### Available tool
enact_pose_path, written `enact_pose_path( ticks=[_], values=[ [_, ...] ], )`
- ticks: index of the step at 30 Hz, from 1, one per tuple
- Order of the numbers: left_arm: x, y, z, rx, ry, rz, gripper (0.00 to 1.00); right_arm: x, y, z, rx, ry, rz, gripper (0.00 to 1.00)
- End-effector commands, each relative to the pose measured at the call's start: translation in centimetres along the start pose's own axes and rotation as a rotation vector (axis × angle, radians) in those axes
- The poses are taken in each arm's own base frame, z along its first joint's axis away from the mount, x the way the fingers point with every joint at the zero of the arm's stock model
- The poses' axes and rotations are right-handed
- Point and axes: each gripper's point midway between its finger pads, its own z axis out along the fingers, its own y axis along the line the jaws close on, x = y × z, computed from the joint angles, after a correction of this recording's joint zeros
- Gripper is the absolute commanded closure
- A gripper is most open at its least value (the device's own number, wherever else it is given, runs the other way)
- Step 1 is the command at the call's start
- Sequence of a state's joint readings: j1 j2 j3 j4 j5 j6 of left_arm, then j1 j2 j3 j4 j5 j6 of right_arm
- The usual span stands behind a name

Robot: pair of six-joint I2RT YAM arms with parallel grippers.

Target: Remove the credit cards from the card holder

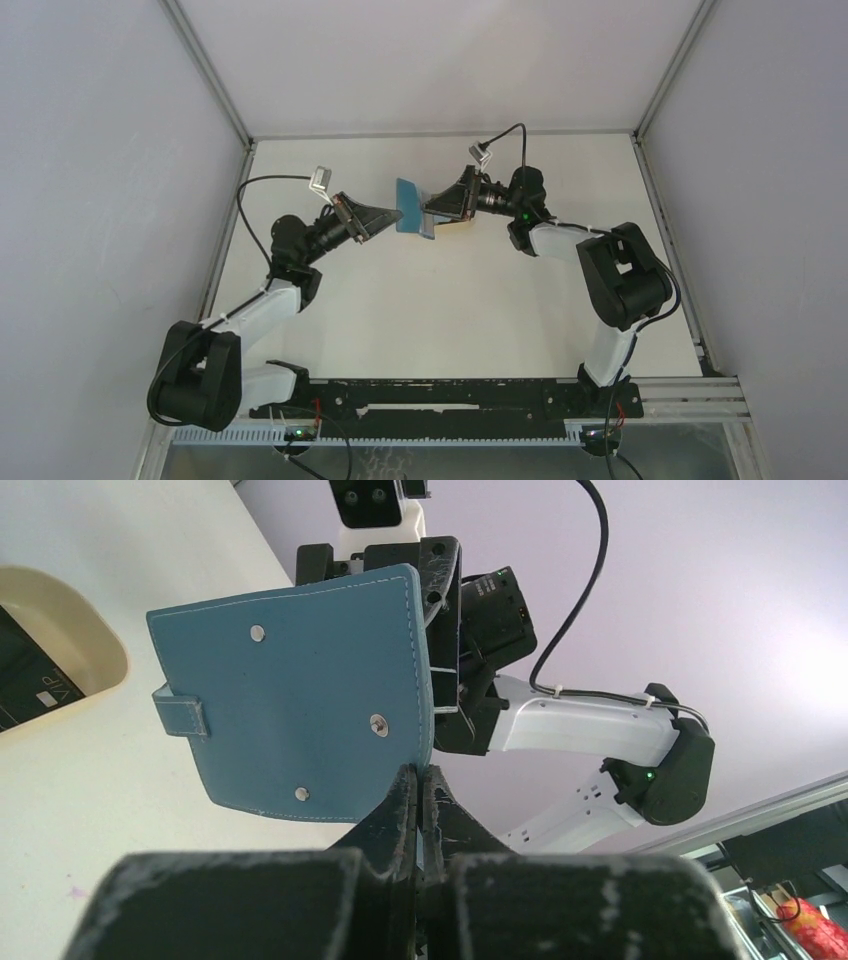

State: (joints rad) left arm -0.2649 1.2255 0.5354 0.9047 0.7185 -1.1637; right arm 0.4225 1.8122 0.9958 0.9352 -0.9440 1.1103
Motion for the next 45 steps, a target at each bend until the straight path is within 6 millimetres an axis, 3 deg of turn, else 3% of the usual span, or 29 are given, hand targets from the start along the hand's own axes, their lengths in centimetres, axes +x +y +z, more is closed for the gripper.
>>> enact_pose_path(
  ticks=[1, 9, 19, 28, 45],
  values=[
    [0.4, -1.0, -0.3, 0.064, 0.007, 0.018, 1.00, -1.0, 3.1, 0.1, -0.070, -0.018, -0.092, 0.39],
    [0.7, -0.1, -0.3, 0.050, 0.002, 0.003, 1.00, -0.7, 5.2, -0.5, -0.120, 0.000, -0.109, 0.42],
    [1.0, 0.1, -0.7, 0.043, -0.003, 0.006, 1.00, 1.4, 5.5, -2.1, -0.109, 0.021, -0.120, 0.40],
    [1.3, 0.2, -0.8, 0.052, 0.002, 0.003, 1.00, 1.9, 7.3, -3.2, -0.230, 0.024, -0.131, 0.37],
    [1.2, -0.7, -1.1, 0.071, -0.002, 0.012, 1.00, 2.7, 5.9, -2.6, -0.161, 0.031, -0.122, 0.36]
  ],
)
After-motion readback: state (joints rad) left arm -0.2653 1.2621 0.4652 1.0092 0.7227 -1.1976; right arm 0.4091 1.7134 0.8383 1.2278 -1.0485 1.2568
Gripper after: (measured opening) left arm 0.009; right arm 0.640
